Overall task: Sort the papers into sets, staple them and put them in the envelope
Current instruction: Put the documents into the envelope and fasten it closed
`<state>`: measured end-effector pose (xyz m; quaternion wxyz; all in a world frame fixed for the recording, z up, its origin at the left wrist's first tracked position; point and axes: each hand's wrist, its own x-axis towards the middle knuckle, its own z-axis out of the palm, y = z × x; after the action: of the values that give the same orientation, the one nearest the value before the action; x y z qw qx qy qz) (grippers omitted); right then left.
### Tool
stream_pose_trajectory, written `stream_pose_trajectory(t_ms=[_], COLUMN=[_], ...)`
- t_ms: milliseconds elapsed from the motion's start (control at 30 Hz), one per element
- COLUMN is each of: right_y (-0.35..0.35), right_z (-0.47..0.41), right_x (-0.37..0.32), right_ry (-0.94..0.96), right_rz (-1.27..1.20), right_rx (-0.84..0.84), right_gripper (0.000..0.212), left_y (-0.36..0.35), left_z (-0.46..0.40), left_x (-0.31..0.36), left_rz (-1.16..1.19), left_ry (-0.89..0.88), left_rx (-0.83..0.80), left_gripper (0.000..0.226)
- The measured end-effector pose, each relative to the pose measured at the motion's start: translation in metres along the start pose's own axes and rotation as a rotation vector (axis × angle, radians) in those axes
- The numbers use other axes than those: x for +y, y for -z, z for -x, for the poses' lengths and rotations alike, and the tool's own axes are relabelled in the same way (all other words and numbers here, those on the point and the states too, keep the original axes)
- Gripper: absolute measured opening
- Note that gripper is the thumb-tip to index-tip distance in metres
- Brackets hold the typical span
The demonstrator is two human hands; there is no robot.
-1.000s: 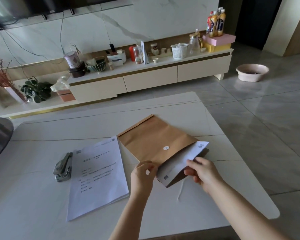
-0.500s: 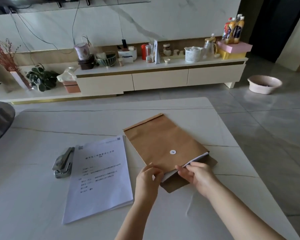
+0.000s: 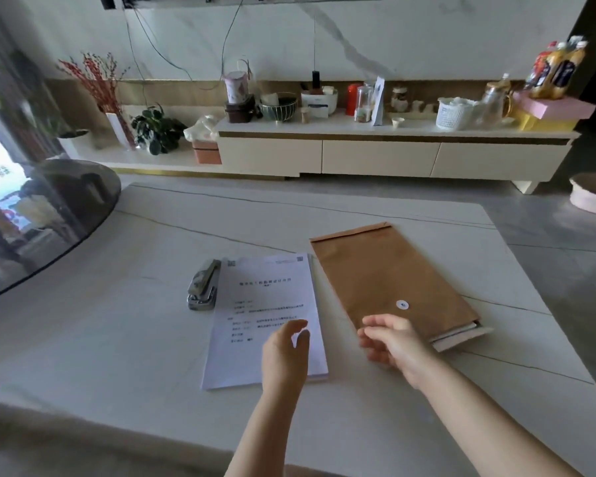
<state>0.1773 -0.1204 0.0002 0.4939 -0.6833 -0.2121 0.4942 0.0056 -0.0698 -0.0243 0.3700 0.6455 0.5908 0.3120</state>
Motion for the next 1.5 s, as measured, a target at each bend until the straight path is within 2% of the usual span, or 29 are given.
stream_pose_trajectory(t_ms=[100, 167, 233, 300, 367, 433, 600, 733, 800, 900, 1000, 1067, 1133, 1267, 1333, 1367, 1433, 1467, 1500], right_y=[-0.036, -0.054, -0.067, -0.077, -0.084, -0.088, -0.088, -0.076, -0.065, -0.053, -0.045, -0.04, -0.031, -0.008, 0.002, 0.006, 0.018, 0.019, 0.022], right_z=[-0.015, -0.026, -0.038, -0.045, -0.048, -0.049, -0.048, -0.051, -0.05, -0.043, -0.027, -0.015, -0.003, 0.027, 0.047, 0.057, 0.075, 0.081, 0.089], right_x=[0.0, 0.002, 0.009, 0.016, 0.023, 0.026, 0.024, 0.025, 0.025, 0.021, 0.009, 0.002, -0.004, -0.012, -0.016, -0.018, -0.019, -0.022, -0.024], right_ry=[0.039, 0.062, 0.062, 0.027, 0.001, 0.027, 0.083, 0.174, 0.199, 0.235, 0.292, 0.313, 0.329, 0.363, 0.393, 0.389, 0.397, 0.394, 0.396], right_rz=[0.139, 0.273, 0.389, 0.494, 0.552, 0.538, 0.413, 0.618, 0.643, 0.523, 0.36, 0.26, 0.159, 0.019, -0.068, -0.111, -0.153, -0.12, -0.066], right_rx=[-0.038, -0.022, -0.009, 0.017, 0.061, 0.092, 0.018, 0.117, 0.183, 0.241, 0.251, 0.237, 0.203, 0.123, 0.044, -0.002, -0.072, -0.102, -0.091], right_gripper=[0.017, 0.026, 0.036, 0.044, 0.05, 0.047, 0.015, 0.014, 0.011, 0.008, 0.011, 0.011, 0.012, 0.02, 0.015, 0.007, 0.035, 0.039, 0.029], left_y=[0.028, 0.046, 0.063, 0.076, 0.079, 0.076, 0.066, 0.071, 0.073, 0.077, 0.081, 0.085, 0.09, 0.106, 0.114, 0.119, 0.124, 0.123, 0.122], left_z=[-0.008, -0.016, -0.022, -0.029, -0.034, -0.035, -0.024, -0.011, -0.008, -0.006, -0.006, -0.005, -0.005, -0.008, -0.006, -0.003, 0.009, 0.012, 0.02], left_x=[-0.022, -0.038, -0.053, -0.066, -0.077, -0.081, -0.081, -0.08, -0.081, -0.081, -0.074, -0.065, -0.05, -0.01, 0.006, 0.016, 0.039, 0.047, 0.058], left_rz=[-0.075, -0.262, -0.501, -0.59, -0.597, -0.633, -0.677, -0.648, -0.644, -0.62, -0.576, -0.501, -0.291, 0.435, 0.755, 0.842, 0.858, 0.835, 0.796], left_ry=[0.057, 0.105, 0.148, 0.178, 0.188, 0.173, 0.1, 0.057, 0.062, 0.092, 0.113, 0.094, 0.107, 0.323, 0.398, 0.386, 0.308, 0.276, 0.243], left_rx=[0.089, 0.111, 0.07, -0.02, -0.119, -0.175, -0.212, -0.228, -0.23, -0.224, -0.214, -0.15, -0.082, -0.102, -0.159, -0.179, -0.18, -0.156, -0.125], left_gripper=[0.026, 0.033, 0.044, 0.055, 0.061, 0.062, 0.062, 0.059, 0.064, 0.072, 0.071, 0.069, 0.067, 0.072, 0.063, 0.05, 0.029, 0.022, 0.017])
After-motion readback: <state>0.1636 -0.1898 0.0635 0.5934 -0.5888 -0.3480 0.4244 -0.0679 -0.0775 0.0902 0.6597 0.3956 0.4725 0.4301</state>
